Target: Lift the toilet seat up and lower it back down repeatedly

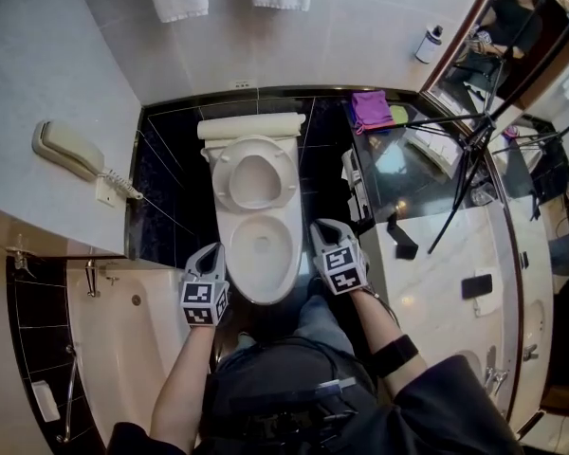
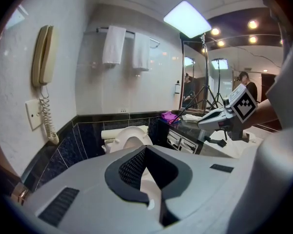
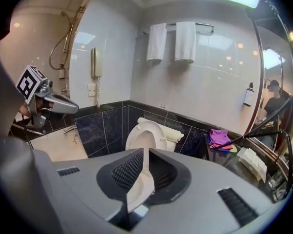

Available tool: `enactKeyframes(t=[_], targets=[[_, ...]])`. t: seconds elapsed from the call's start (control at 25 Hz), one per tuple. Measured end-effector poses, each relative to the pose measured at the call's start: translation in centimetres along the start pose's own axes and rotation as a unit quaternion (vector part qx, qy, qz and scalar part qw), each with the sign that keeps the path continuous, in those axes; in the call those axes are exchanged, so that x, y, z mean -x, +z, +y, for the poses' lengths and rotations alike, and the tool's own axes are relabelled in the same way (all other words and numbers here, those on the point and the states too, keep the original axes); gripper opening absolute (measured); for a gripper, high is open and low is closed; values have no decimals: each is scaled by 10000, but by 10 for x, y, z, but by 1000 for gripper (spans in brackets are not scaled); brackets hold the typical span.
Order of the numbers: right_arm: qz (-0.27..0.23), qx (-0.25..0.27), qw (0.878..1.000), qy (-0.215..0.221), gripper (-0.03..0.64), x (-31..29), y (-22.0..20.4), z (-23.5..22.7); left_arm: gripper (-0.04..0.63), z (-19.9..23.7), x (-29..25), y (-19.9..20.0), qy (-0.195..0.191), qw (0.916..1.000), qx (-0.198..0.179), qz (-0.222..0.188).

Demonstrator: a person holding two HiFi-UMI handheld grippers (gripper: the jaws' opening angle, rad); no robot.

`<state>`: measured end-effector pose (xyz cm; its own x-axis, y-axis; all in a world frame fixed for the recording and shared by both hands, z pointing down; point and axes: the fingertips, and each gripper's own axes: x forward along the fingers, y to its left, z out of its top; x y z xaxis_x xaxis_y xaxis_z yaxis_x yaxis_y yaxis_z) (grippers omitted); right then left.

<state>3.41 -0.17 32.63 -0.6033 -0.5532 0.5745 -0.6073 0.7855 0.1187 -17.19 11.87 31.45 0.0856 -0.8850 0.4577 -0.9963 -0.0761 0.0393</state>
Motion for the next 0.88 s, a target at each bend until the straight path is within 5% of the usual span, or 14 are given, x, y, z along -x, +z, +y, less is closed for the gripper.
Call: enactKeyframes(t=[0.36,0.64,0.88], targets=[[72,1159,9931,166,166,-85,39,-57,-2,3,-67,14,269,9993,-252,18],[267,2240,9734,413,226,-190,35,-83,-2,7,-136,11,372,9989,-164,238],[336,2617,9631,536,245,-267,32,-95,-2,23,-184,-3,590,9976,-105,337]])
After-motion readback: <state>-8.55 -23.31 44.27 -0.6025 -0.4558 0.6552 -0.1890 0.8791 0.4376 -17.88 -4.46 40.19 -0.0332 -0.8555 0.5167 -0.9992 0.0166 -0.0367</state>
